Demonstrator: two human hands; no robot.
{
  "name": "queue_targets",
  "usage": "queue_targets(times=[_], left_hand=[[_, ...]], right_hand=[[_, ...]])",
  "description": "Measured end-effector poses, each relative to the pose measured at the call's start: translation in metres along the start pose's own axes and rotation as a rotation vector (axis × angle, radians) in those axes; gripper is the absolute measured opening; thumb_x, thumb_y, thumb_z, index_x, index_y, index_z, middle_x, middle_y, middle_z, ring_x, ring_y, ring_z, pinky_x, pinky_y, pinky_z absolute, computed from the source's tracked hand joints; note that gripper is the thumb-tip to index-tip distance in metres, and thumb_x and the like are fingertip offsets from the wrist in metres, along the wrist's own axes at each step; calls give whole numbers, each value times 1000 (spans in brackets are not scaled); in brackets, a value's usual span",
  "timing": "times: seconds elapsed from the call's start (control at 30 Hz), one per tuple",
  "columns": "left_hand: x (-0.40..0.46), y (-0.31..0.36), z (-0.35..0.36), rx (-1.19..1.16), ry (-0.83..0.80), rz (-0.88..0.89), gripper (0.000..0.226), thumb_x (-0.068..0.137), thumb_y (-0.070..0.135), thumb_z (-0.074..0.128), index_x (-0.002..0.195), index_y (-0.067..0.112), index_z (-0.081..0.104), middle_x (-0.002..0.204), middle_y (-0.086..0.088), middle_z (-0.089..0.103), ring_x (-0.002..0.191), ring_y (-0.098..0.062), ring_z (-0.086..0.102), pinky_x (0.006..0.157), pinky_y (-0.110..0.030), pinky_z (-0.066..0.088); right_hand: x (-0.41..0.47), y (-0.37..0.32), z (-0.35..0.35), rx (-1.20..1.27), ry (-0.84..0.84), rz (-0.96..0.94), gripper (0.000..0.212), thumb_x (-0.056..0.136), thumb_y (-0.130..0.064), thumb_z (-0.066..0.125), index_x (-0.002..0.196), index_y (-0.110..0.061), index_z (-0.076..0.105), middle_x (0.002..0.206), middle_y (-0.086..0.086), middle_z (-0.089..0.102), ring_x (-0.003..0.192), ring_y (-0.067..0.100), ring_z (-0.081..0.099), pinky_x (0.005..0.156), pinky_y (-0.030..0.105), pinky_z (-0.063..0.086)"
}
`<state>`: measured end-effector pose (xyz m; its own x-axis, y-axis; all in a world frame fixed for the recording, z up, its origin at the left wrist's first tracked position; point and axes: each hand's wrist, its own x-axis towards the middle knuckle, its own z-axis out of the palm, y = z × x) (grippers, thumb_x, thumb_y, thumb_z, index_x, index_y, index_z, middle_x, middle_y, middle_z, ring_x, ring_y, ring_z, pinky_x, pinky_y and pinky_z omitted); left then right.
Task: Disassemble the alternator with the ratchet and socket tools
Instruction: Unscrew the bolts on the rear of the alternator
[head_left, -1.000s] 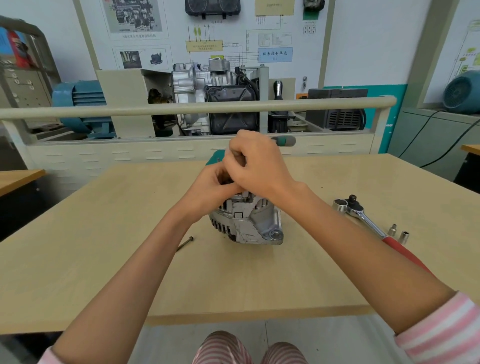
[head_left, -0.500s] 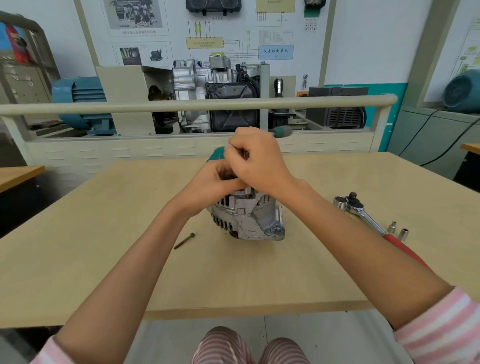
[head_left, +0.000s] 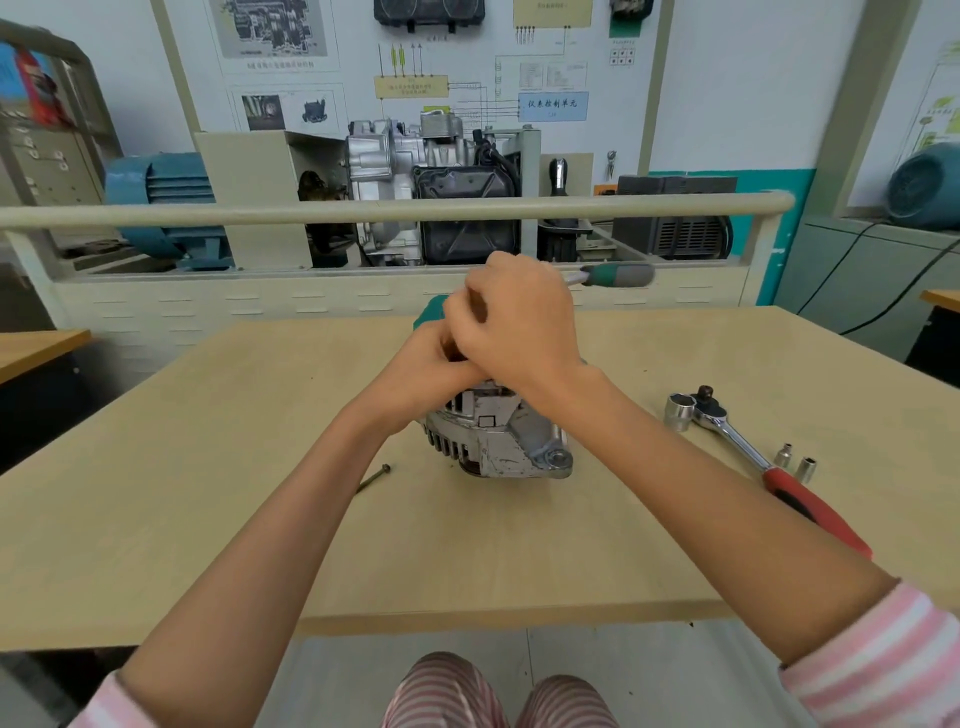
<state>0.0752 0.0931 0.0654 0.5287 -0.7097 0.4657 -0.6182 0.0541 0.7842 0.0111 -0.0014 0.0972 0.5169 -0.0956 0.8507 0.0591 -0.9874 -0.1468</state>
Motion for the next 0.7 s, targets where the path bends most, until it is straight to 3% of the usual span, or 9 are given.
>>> queue_targets(times=[0.1, 0.23, 0.3, 0.33, 0.4, 0.47, 0.53, 0.6, 0.7], left_hand=[[0, 0, 0, 12, -28, 2, 14, 84, 5, 65, 90, 16, 68, 82, 3, 73, 80, -6, 67, 72, -17, 53], [1, 0, 2, -24, -14, 21, 10, 82, 0, 65, 87, 9, 65, 81, -12, 69, 76, -14, 62, 71, -23, 51], [1, 0, 3, -17, 7, 25, 19, 81, -4, 65, 87, 14, 63, 84, -18, 69, 79, -15, 62, 72, -28, 51], [2, 0, 3, -9, 19, 25, 25, 80, -5, 63, 90, 18, 62, 87, -14, 69, 81, -11, 62, 72, -29, 52], [3, 1, 3, 8, 34, 14, 33, 81, -5, 60, 95, 25, 59, 86, 3, 68, 78, 2, 62, 67, -19, 52], [3, 1, 2, 24, 39, 3, 33, 82, -3, 57, 96, 27, 57, 86, 10, 65, 75, 5, 60, 63, -12, 47], [1, 2, 2, 13, 33, 5, 34, 81, -1, 58, 94, 30, 56, 86, 10, 64, 77, 3, 59, 66, -16, 50], [-1, 2, 2, 7, 14, 5, 36, 80, 0, 61, 92, 32, 56, 85, 10, 66, 82, -1, 62, 71, -24, 53], [-1, 3, 1, 29, -14, -5, 21, 82, 0, 64, 90, 20, 65, 87, -3, 71, 86, -13, 66, 77, -31, 54]], right_hand=[[1, 9, 1, 541, 14, 18, 29, 76, -7, 47, 49, -12, 38, 51, 1, 35, 53, 16, 35, 55, 30, 27], [2, 6, 0, 641, 25, 1, 32, 75, 0, 47, 44, -2, 40, 46, 13, 38, 51, 24, 36, 54, 36, 33], [-1, 3, 1, 476, 33, -19, 29, 77, -8, 48, 49, -2, 48, 52, 8, 42, 56, 19, 38, 58, 36, 34], [-3, 0, 3, 240, 24, -34, 27, 79, -14, 48, 55, -3, 54, 57, 8, 48, 61, 19, 41, 62, 35, 34], [-7, -6, 7, -323, 8, -20, 28, 82, -27, 47, 72, -6, 63, 73, 9, 56, 71, 23, 47, 68, 35, 32], [-7, -15, 5, -520, -26, 27, 31, 84, -34, 45, 81, -9, 63, 82, 8, 58, 77, 24, 49, 69, 34, 29], [-6, -17, 4, -437, -41, 24, 34, 84, -33, 43, 80, -8, 65, 79, 7, 57, 76, 23, 47, 71, 34, 27], [-3, -12, 2, -179, -4, 21, 34, 82, -28, 43, 67, -7, 65, 66, 5, 49, 67, 21, 40, 68, 32, 25], [1, -2, -1, 304, 3, -5, 30, 76, -16, 46, 47, -12, 41, 50, -4, 33, 55, 15, 33, 60, 30, 24]])
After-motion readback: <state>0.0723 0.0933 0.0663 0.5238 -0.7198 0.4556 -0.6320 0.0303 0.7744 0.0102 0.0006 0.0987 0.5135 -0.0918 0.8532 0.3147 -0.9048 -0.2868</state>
